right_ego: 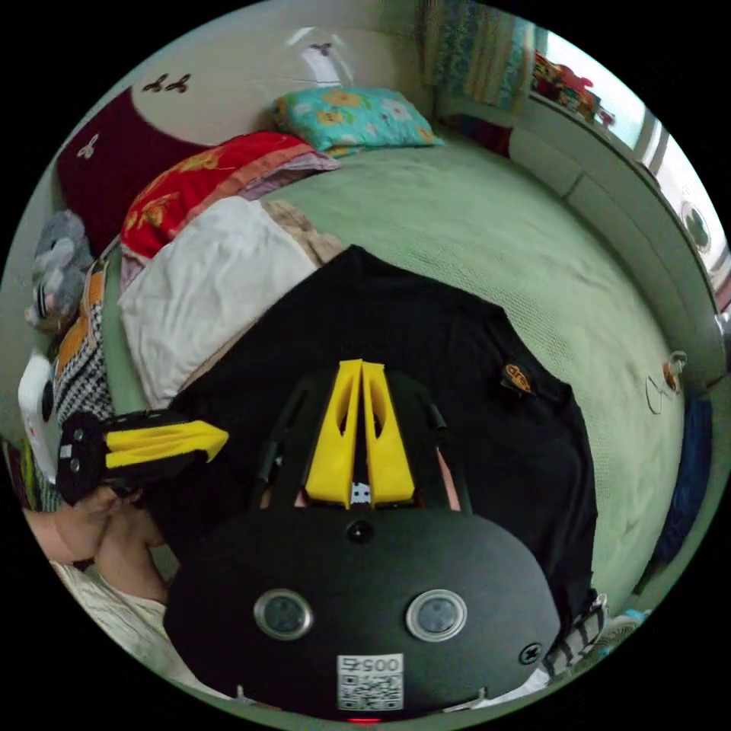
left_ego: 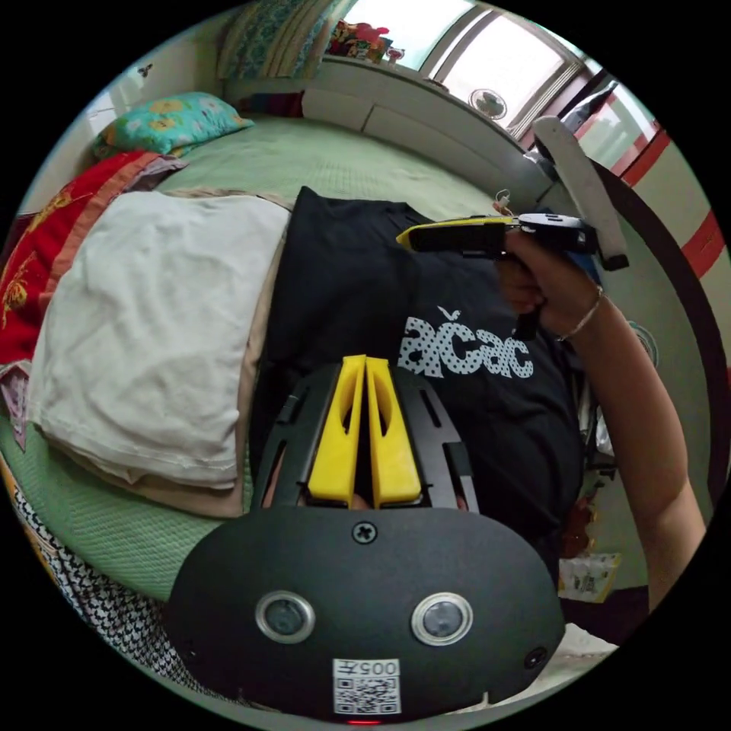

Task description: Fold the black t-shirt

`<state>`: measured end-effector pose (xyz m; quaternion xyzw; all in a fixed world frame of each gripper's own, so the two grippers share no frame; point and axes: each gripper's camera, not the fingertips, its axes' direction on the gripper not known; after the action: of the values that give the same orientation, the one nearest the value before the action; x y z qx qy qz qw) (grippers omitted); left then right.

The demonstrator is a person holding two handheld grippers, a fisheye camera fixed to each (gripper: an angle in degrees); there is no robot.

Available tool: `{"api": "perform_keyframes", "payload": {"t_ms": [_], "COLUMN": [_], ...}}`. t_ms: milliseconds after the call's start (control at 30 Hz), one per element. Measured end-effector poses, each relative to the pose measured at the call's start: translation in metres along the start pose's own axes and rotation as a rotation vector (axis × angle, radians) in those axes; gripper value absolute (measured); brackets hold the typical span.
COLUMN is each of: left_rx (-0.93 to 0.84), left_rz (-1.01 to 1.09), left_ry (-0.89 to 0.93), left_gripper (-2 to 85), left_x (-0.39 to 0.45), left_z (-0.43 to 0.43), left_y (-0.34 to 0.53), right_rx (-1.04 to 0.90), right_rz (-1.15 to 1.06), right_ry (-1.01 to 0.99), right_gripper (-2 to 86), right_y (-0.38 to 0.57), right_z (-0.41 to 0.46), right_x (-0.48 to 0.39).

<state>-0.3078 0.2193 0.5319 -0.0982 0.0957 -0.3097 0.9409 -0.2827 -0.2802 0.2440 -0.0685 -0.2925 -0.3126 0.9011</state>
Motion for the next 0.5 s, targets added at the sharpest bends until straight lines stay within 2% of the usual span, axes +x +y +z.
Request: {"api": "perform_keyframes", "payload": {"t_ms": [133, 200, 300, 367, 433, 500], "left_rx": [-0.088, -0.091, -0.078, -0.093, -0.075, -0.028], "left_rz": [0.001, -0.007, 0.008, 0.023, 0.025, 0.027], "left_ry": [-0.03, -0.04, -0.069, -0.093, -0.098, -0.084], "left_gripper": [-0.7, -0.7, -0.6, -0.6, -0.6, -0.6], "left_x": [0.024, 0.033, 0.05, 0.064, 0.075, 0.088], "left_z": [0.022, 0.023, 0.027, 0.035, 0.035, 0.031], "left_y": [0.002, 0.005, 0.011, 0.016, 0.02, 0.025], "right_rx": [-0.082, -0.04, 0.044, -0.036, 0.012, 0.147], "right_rz": [-0.024, 0.038, 0.113, 0.096, 0.184, 0.274], "right_ry": [0.065, 0.015, 0.056, 0.057, 0.064, 0.064], "right_gripper": [-1.2, -1.2, -1.2, -1.2, -1.2, -1.2], "right_y": [0.015, 0.025, 0.039, 0.043, 0.051, 0.073], "right_z": [0.018, 0.01, -0.007, 0.0, -0.017, -0.057], "right_x": [-0.009, 0.0, 0.01, 0.014, 0.023, 0.03]}}
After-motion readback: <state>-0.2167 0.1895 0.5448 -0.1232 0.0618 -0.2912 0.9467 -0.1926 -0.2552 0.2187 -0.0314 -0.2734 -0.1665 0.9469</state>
